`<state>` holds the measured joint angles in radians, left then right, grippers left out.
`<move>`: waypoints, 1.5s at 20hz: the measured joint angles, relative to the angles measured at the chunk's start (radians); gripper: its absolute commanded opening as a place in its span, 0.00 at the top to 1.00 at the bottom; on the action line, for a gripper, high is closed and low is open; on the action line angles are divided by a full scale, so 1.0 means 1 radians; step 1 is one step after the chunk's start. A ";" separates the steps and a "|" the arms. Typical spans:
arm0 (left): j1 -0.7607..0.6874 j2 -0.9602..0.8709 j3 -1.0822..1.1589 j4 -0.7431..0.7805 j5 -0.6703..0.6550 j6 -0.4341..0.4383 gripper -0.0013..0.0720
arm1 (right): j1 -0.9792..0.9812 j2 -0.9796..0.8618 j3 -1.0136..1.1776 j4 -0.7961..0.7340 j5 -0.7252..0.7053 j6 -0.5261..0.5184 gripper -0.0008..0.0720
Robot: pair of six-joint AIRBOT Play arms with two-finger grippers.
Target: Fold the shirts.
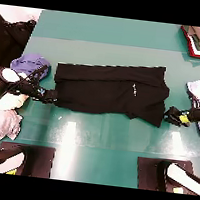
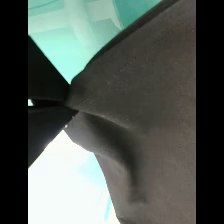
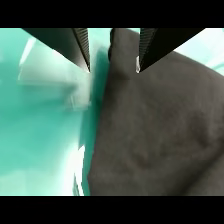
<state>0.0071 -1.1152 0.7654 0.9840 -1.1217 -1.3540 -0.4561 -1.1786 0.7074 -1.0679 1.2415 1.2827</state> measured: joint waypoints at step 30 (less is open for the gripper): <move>0.000 0.395 0.000 0.078 -0.241 -0.045 0.95 | -0.003 0.531 0.024 -0.086 0.262 0.093 0.97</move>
<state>0.0067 -0.7204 0.7654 1.0622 -1.3624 -1.3991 -0.4587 -0.6472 0.7315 -1.1542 1.5036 1.3754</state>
